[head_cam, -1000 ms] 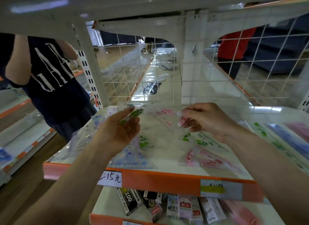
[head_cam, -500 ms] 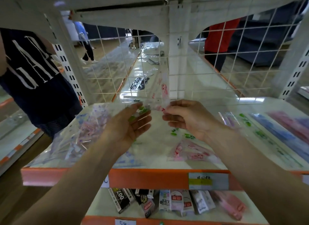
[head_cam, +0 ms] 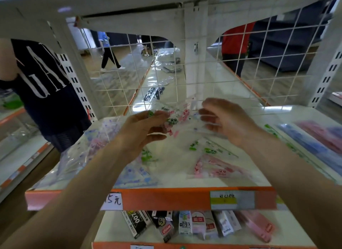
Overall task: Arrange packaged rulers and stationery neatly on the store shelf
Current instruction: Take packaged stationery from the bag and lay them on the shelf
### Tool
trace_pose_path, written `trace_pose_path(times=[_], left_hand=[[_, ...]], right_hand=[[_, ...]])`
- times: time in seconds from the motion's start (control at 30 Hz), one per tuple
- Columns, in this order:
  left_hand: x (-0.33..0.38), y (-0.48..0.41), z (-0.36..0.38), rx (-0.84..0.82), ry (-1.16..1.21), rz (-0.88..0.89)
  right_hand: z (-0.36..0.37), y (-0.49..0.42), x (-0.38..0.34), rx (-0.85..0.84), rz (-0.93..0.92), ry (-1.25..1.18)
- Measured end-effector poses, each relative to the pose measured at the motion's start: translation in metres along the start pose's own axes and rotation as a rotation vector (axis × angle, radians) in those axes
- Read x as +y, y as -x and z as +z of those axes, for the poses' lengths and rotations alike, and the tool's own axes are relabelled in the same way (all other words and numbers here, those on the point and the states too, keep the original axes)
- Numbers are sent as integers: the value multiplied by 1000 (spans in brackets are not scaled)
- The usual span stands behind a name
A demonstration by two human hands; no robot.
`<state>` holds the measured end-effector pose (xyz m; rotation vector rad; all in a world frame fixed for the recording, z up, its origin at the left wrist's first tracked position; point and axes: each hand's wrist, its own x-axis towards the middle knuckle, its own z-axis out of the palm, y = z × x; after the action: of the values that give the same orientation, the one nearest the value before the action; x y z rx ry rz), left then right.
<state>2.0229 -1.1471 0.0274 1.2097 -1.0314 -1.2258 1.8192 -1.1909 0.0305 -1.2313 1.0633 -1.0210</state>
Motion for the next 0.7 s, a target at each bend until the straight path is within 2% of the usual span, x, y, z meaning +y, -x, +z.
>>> trace_pose_path(times=[0.17,0.27,0.33,0.53,0.7], left_hand=[[15,-7,3,-139,-73,-15],[17,-15,6,-68,-35,-26],[13,-18,9,-29,-41,-49],[-8,-10,32,-107,-120,-117],[-15,-10,33,-30,-93,-151]], right_hand=[[-23,1,-19,14,-147,84],[-35,10,-20,11,-200,254],[-41,18,-17,-1,-227,419],[-48,51,1,-40,-341,1056],[-60,76,19,-97,-317,1070]])
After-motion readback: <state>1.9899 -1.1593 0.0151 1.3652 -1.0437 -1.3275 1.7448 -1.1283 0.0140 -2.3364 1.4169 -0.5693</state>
